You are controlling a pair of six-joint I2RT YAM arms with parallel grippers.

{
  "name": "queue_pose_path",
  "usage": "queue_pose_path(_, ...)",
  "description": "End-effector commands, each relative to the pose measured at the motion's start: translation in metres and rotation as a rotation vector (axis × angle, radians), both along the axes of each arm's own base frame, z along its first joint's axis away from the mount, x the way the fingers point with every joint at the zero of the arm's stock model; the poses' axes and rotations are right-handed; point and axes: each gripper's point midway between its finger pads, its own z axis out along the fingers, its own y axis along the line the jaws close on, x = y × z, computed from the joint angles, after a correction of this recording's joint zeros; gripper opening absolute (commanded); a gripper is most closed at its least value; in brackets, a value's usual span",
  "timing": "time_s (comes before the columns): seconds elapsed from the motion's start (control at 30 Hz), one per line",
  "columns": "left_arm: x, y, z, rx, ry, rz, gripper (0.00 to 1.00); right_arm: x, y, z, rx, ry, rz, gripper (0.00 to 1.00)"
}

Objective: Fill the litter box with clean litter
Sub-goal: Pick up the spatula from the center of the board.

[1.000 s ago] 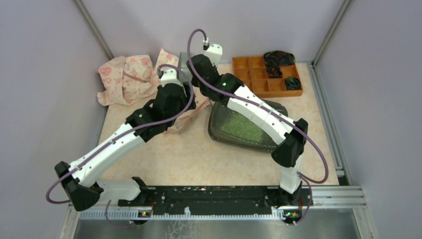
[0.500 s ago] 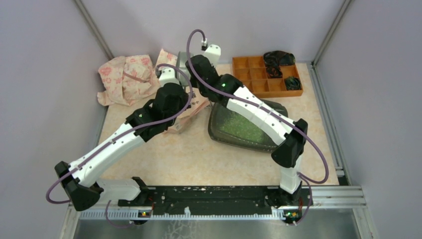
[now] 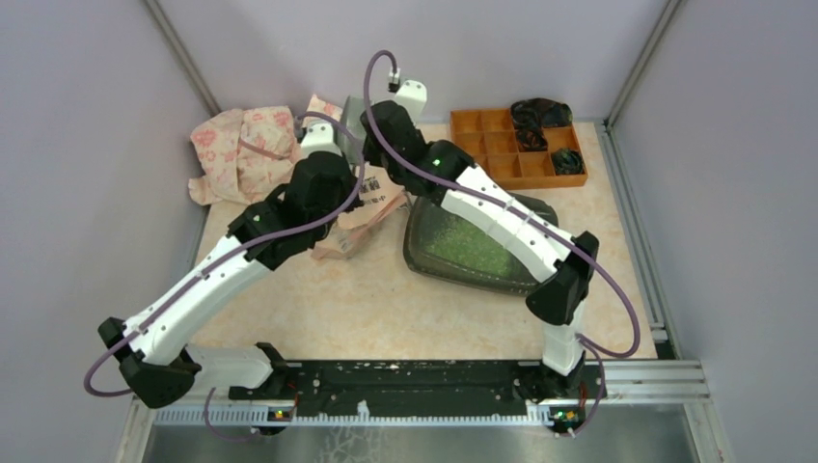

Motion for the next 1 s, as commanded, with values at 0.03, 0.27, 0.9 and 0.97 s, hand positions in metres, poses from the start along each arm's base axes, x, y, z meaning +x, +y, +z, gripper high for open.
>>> queue_pose_path(0.03,-0.015,0.005,0.046,-0.026,-0.023,-0.051,0.00,-0.012,-0.016,0.065,0.083,-0.085,0.038,0.37)
queue_pose_path(0.27,-0.026,0.014,0.061,0.002,0.031,-0.062,0.00,-0.021,-0.048,0.074,0.044,-0.108,0.028,0.44)
queue_pose_path(0.9,-0.077,0.085,0.057,-0.044,0.206,0.162,0.00,-0.097,-0.032,0.025,-0.195,-0.016,0.684,0.47)
queue_pose_path(0.97,-0.079,0.090,0.050,-0.056,0.207,0.196,0.00,-0.101,-0.028,0.015,-0.256,-0.036,0.692,0.42)
